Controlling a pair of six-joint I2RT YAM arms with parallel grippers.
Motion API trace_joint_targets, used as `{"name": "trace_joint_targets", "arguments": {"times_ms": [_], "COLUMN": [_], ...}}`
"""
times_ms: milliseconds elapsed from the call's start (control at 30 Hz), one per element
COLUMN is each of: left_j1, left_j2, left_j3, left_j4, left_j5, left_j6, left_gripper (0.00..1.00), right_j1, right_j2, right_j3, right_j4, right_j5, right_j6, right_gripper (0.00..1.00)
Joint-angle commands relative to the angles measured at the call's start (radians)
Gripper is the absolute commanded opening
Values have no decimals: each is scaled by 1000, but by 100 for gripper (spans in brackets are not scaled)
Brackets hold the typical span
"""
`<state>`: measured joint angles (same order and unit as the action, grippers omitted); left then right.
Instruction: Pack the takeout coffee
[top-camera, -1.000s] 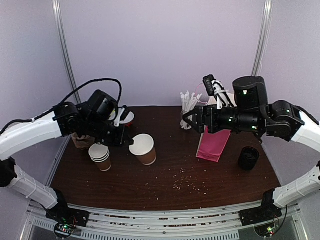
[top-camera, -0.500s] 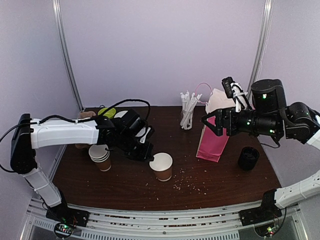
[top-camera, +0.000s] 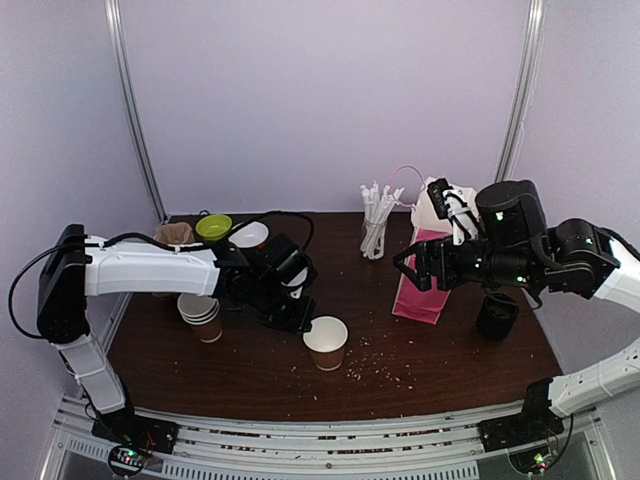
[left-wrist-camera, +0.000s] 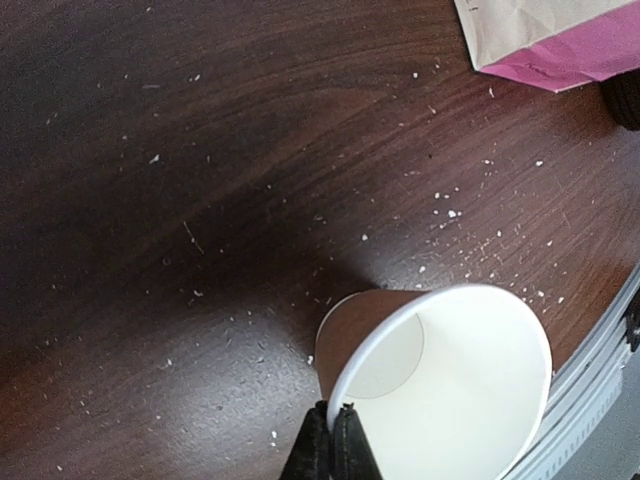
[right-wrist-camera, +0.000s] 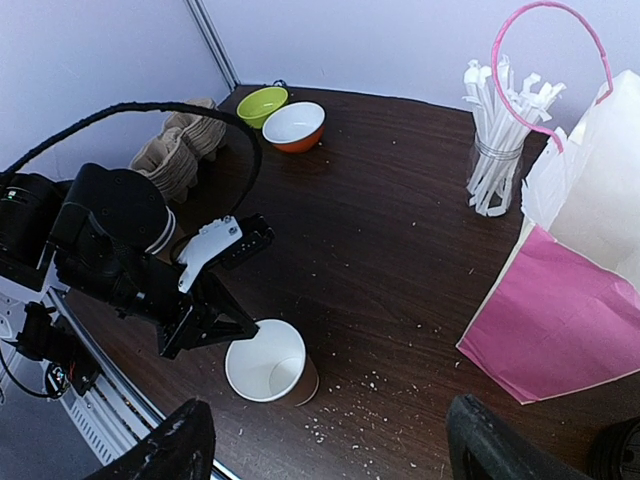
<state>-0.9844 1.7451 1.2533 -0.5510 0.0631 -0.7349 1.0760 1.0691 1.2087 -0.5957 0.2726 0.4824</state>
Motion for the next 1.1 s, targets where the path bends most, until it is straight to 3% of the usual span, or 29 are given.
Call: {"name": "trace_joint_targets", "arguments": {"times_ms": [0, 100, 133, 167, 233, 400, 667, 867, 1067], "left_j1": [-14, -16, -16, -16, -16, -14, 7, 44, 76], "left_j2": [17, -6, -17, -31, -70, -206, -440, -510, -569], "left_j3": [36, 37, 37, 37, 35, 30, -18, -112, -258], "left_j4": [-4, -4, -5, -8, -15, -27, 84, 168, 228], "left_j5": [-27, -19, -17, -19, -28, -112, -448, -620, -662], "left_j6": [-3, -2, -1, 0, 0, 16, 151, 241, 284], "left_gripper": [12, 41, 54, 72, 96, 98, 98, 95, 91], "right_j1": [3, 2, 2, 2, 1, 3, 2, -103, -292], "right_j2": [0, -2, -4, -9, -20, -88, -101, -102, -100], "right_j3": [-18, -4, 0, 6, 12, -23, -133, -280, -351], "right_j4": [7, -26, -45, -67, -120, -284, -520, -453, -332], "right_j5": [14, 24, 32, 42, 64, 123, 144, 209, 241], "right_j6": [35, 45, 49, 52, 64, 119, 339, 422, 363], "right_gripper": [82, 82, 82, 82, 82, 81, 73, 65, 60]}}
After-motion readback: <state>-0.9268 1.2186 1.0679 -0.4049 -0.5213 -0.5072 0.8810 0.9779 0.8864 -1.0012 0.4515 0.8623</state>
